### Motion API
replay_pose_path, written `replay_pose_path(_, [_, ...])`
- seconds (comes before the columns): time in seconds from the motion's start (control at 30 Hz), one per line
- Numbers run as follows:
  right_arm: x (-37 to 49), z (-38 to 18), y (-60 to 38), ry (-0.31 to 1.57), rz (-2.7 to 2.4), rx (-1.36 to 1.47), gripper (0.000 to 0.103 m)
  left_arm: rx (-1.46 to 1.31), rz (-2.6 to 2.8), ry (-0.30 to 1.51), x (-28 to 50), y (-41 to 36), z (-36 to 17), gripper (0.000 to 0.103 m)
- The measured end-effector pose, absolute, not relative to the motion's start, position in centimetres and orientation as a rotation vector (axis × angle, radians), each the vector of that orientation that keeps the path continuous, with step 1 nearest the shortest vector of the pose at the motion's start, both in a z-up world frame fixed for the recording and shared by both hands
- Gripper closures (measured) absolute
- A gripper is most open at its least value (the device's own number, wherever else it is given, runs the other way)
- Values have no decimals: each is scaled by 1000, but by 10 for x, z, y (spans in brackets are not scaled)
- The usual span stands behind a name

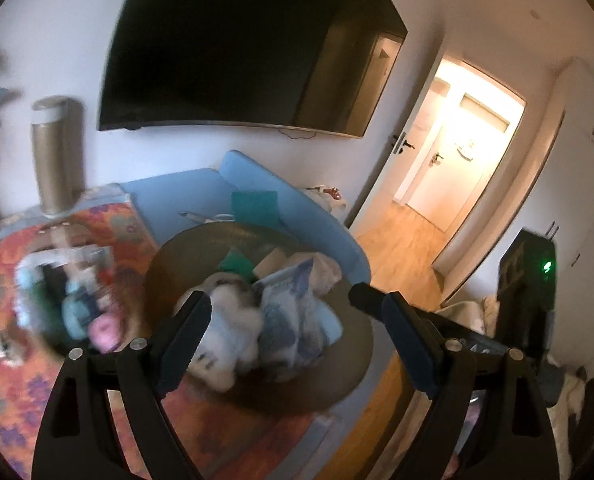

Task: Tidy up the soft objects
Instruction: 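Open both grippers to drop the zip bags on the tray, then return both grippers to the bed above the plaid bow and teal cloth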

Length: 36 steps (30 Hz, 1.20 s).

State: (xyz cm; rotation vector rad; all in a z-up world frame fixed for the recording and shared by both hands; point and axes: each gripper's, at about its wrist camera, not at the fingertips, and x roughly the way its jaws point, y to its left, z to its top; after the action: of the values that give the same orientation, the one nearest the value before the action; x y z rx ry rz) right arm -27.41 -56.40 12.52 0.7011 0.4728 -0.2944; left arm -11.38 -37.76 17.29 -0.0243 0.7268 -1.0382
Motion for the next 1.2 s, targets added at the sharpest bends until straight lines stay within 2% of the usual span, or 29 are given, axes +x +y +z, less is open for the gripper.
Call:
replay_pose_path(0.1, [-273,133,-526,468,-276,641,23,24,-990,703,-120,-342,169,17])
replay_pose_path(0.53, [-192,143,-345,592,18,379,23,10,-645,660,-89,-154,163,16])
replay_pose_path(0.57, [-187,141,-335,603,31,366,23,11,-607,663,-86,-140,159,11])
replay_pose_path(0.6, [-180,137,-322,618,51,348,23,22,-522,670,-78,-122,153,2])
replay_pose_path(0.77, [-142,110,-269,679,103,247,22,49,-193,716,-40,-51,106,1])
replay_pose_path(0.97, [-84,56,-224,754,69,145,22,55,2,809,-12,-7,44,1])
replay_pose_path(1.1, [-66,24,-207,805,63,90,22,28,26,839,-4,8,19,1])
replay_pose_path(1.2, [-61,16,-203,832,54,59,22,0,47,824,-4,14,23,1])
